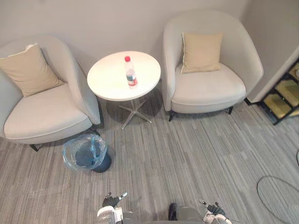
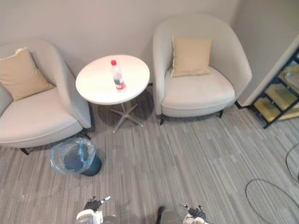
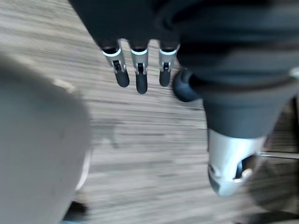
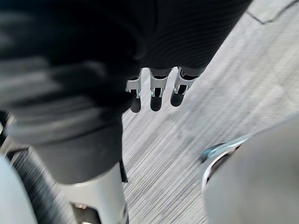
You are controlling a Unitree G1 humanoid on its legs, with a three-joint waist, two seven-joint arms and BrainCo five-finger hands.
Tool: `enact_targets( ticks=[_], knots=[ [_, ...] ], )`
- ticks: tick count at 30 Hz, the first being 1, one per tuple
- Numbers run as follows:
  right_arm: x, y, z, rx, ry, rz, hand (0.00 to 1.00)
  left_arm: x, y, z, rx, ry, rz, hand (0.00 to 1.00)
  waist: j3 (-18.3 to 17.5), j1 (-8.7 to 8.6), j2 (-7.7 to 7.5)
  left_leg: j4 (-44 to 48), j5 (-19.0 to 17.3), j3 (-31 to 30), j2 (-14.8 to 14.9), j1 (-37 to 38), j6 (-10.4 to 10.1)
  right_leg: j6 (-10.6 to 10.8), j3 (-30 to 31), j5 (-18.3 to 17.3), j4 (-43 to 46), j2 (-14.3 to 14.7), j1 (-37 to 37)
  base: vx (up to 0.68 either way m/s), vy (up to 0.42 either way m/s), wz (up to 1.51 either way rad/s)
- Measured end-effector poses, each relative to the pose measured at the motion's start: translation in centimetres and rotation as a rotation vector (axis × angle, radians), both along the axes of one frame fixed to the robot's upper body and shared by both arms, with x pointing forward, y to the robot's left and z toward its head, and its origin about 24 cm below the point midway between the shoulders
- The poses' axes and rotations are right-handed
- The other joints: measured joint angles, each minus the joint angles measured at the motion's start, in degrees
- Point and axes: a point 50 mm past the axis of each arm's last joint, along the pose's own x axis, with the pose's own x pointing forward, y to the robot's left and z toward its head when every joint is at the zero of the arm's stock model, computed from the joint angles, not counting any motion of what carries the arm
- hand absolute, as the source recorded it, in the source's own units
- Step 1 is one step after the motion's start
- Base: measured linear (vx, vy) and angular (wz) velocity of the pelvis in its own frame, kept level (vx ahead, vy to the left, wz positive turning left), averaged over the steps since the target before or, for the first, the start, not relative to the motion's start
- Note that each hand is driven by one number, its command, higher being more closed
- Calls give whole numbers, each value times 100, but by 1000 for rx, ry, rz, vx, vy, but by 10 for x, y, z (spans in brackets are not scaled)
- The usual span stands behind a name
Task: Gather rubbish on tea table into small bin, then transfer packed bag to large trash can.
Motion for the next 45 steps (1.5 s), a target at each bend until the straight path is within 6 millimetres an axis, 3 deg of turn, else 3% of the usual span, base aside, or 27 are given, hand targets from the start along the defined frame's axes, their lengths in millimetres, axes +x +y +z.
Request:
enact_targets(
  ticks=[3, 4, 5, 7, 8, 9, 10, 12, 13, 14, 15, 17, 19, 22, 23, 24, 25, 28, 29, 31, 33, 35, 36, 38, 39, 42, 45],
  knots=[
    [1, 0, 0, 1, 1, -16, 0, 5, 0, 3, 6, -24, -13, 0, 3, 103, 0, -1545, -39, 500, -278, -457, 31, 138, 30, -45, -458, -23, 416, 307, -7, -13],
    [0, 0, 0, 0, 7, -21, 0, 6, -2, 3, 8, -24, -28, 0, 1, 130, 4, -2801, 258, 523, -586, -439, 13, 234, 49, -66, -676, -37, 622, 523, 130, -27],
    [-2, 0, -2, 5, 19, -25, 0, 4, 0, 2, 16, -15, -43, 0, -16, 236, -37, -3489, 993, 362, -823, -368, 224, 330, 204, -117, -825, -61, 769, 568, 152, -42],
    [-3, 9, -5, 32, 38, -19, 0, 2, 11, 1, 42, 3, -45, 0, -162, 223, -265, -3678, 980, 446, -1081, -241, 385, 522, 394, -29, -1031, -264, 885, 619, 157, -29],
    [2, 14, -4, 46, 29, -10, 0, 4, 14, 2, 43, 5, -38, 0, -107, 188, -359, -3388, 895, 554, -1011, -264, 505, 701, 576, 177, -1006, -317, 913, 457, 116, -16],
    [2, 16, -5, 52, 27, -10, 0, 3, 15, 2, 40, 2, -23, 0, -84, 243, -369, -3150, 860, 606, -962, -287, 561, 702, 676, 287, -964, -322, 954, 423, 192, -47],
    [3, 17, -4, 51, 24, -11, 0, 3, 15, 2, 40, 1, -20, 0, -120, 299, -398, -2933, 599, 689, -1039, -244, 597, 798, 936, 354, -425, -369, 925, 333, 194, -53],
    [-5, 5, -5, 24, 42, -7, 0, -6, 7, -3, 31, 43, -68, 0, -275, 233, -209, -3677, 376, 548, -1161, 361, 495, 1283, 1001, 187, 1302, -402, 336, 383, 214, -33],
    [-5, 6, -5, 30, 41, -2, 0, -6, 10, -4, 44, 54, -95, 0, -235, 160, -257, -3861, 328, 505, -1314, 614, 564, 1510, 1023, 199, 2243, -589, -41, 418, 162, 16],
    [-6, 8, -6, 39, 47, -4, 0, -5, 11, -4, 52, 68, -119, 0, -188, 119, -326, -4087, 307, 438, -1471, 1022, 569, 1320, 952, -33, 3264, -773, -444, 516, 151, 38],
    [-12, 5, -7, 40, 54, -25, 0, -7, 10, -5, 50, 78, -123, 0, -148, 90, -261, -4280, 303, 313, -1535, 1341, 566, 1104, 699, -280, 3600, -903, -706, 414, 99, 39],
    [-11, 2, -5, 31, 45, -28, 0, -11, 9, -7, 46, 98, -121, 0, -124, 18, -218, -4461, 305, 170, -1481, 1707, 563, 801, 259, -510, 3327, -958, -954, 391, 26, 53],
    [-8, 2, -5, 31, 32, -28, 0, -11, 8, -7, 40, 100, -113, 0, -105, -15, -187, -4493, 305, 4, -1345, 1931, 563, 679, 117, -571, 2670, -833, -1195, 389, -64, 63],
    [-7, 3, -4, 35, 27, -27, 0, -15, 9, -8, 36, 106, -96, 0, -106, -52, -193, -4486, 266, -384, -1165, 2098, 487, 631, 669, 141, 923, -372, -1343, 424, -215, 78],
    [-13, 5, -6, 43, 41, -32, 0, -16, 14, -7, 42, 104, -77, 0, -157, -50, -340, -4472, 131, -517, -1239, 2190, 249, 459, 914, 1055, 343, -356, -1358, 329, -205, 63],
    [-11, 5, -6, 46, 35, -39, 0, -18, 11, -9, 28, 112, -60, 0, -137, -55, -285, -4453, 21, -584, -1186, 2270, 89, 457, 898, 891, 555, -333, -1347, 480, -254, 49],
    [-7, -6, -3, 13, 24, -33, 0, -19, -2, -11, -16, 109, -23, 0, -146, -1, 42, -4387, -34, -615, -926, 2330, -8, 356, 693, 799, 763, -177, -1327, 370, -188, 31],
    [-3, -8, -1, 6, 16, -23, 0, -13, -8, -9, -34, 79, -9, 0, -119, -38, 178, -3422, -13, -698, -697, 1899, -43, 249, 305, 452, 653, -175, -1008, 357, -223, 53],
    [-6, -7, -2, 7, 25, -24, 0, -9, -7, -7, -29, 60, -9, 0, -74, -31, 106, -2469, 110, -710, -558, 1490, -215, 213, 131, 426, 433, -187, -697, 279, -186, 71],
    [-9, -4, -4, 10, 36, -22, 0, -2, -6, -3, -23, 30, -11, 0, -25, 89, 31, -1425, -36, -527, -310, 974, -173, 158, -21, 392, 132, -229, -249, 219, -109, 52],
    [-8, -3, -3, 11, 32, -22, 0, 3, -6, 0, -21, -1, -14, 0, -24, 114, 12, -1321, -178, -234, -188, 613, -107, 160, -206, 392, -66, -275, 20, 153, -41, 37],
    [-6, -2, -3, 12, 23, -23, 0, 9, -8, 2, -18, -23, -34, 0, -28, 131, -13, -2171, -83, -13, -220, 327, -28, 295, -325, 331, -107, -394, 120, 125, 69, 30],
    [-8, -5, -2, 5, 21, -25, 0, 9, -12, 1, -24, -20, -50, 0, -53, 122, 50, -3004, 498, -23, -287, 307, -46, 429, -351, 263, -95, -378, 160, 121, 122, 24],
    [-9, -2, -3, 13, 28, -24, 0, 7, -8, 0, -6, -4, -72, 0, -140, 130, -58, -3387, 500, -133, -522, 487, -123, 597, -274, 221, -153, -496, 159, 92, 131, 20],
    [-11, 4, -4, 26, 34, -18, 0, 7, -4, 1, 10, 1, -89, 0, -174, 122, -192, -3560, 539, -97, -660, 556, -80, 664, -255, 239, -219, -609, 167, 76, 128, 10],
    [-13, 9, -7, 39, 51, -4, 0, 5, 3, 0, 35, 20, -115, 0, -230, 143, -308, -3855, 603, -23, -893, 725, 17, 796, -204, 342, -432, -760, 276, 89, 126, -5],
    [-8, 9, -6, 34, 43, 16, 0, -1, 4, -4, 43, 58, -141, 0, -253, 128, -266, -4372, 796, 3, -1131, 1081, 69, 849, -188, 404, -671, -849, 492, 55, 81, -2]
  ],
)
